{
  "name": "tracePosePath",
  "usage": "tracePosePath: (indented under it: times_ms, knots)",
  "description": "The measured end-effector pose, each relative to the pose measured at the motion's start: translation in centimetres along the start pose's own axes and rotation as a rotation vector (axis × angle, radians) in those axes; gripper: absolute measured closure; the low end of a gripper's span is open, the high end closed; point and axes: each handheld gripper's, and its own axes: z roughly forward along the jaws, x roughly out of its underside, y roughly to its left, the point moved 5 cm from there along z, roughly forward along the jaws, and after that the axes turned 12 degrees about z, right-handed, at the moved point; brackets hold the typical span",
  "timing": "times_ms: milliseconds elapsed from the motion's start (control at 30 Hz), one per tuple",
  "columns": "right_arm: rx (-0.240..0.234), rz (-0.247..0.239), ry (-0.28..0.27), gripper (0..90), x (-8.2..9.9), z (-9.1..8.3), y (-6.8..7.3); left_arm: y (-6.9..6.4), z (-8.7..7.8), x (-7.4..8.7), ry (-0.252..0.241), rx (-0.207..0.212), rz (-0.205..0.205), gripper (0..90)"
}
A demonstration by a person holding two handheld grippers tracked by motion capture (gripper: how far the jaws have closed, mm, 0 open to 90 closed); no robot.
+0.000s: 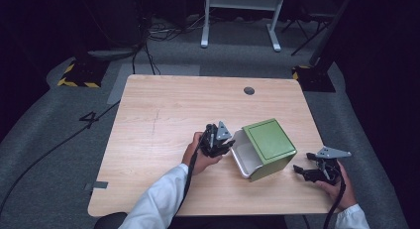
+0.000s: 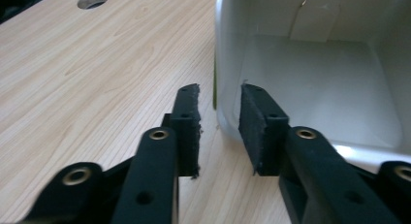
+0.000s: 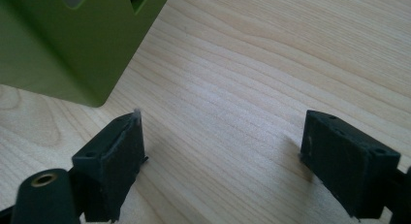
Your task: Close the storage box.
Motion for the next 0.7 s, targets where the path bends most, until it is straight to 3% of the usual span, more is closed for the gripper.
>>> tracePosePath:
  times_ms: [167, 267, 400, 567, 700]
  knots:
    - [0.000, 0.000, 0.000, 15.8, 0.0, 0.0, 0.0, 0.3, -0.5, 0.0, -0.034, 0.012, -0.007, 81.6]
    - [0.000, 0.000, 0.000, 15.8, 0.0, 0.0, 0.0, 0.3, -0.1, -0.5, -0.046, 0.010, 0.011, 88.4]
    - [0.000, 0.000, 0.000, 15.8, 0.0, 0.0, 0.0, 0.4, 0.3, -0.9, -0.041, 0.003, 0.015, 89.7]
    - [0.000, 0.000, 0.000, 15.8, 0.0, 0.0, 0.0, 0.3, 0.8, -1.1, -0.046, 0.023, 0.013, 89.8]
    - [0.000, 0.000, 0.000, 15.8, 0.0, 0.0, 0.0, 0.0, 1.4, -1.4, -0.037, 0.029, 0.038, 89.8]
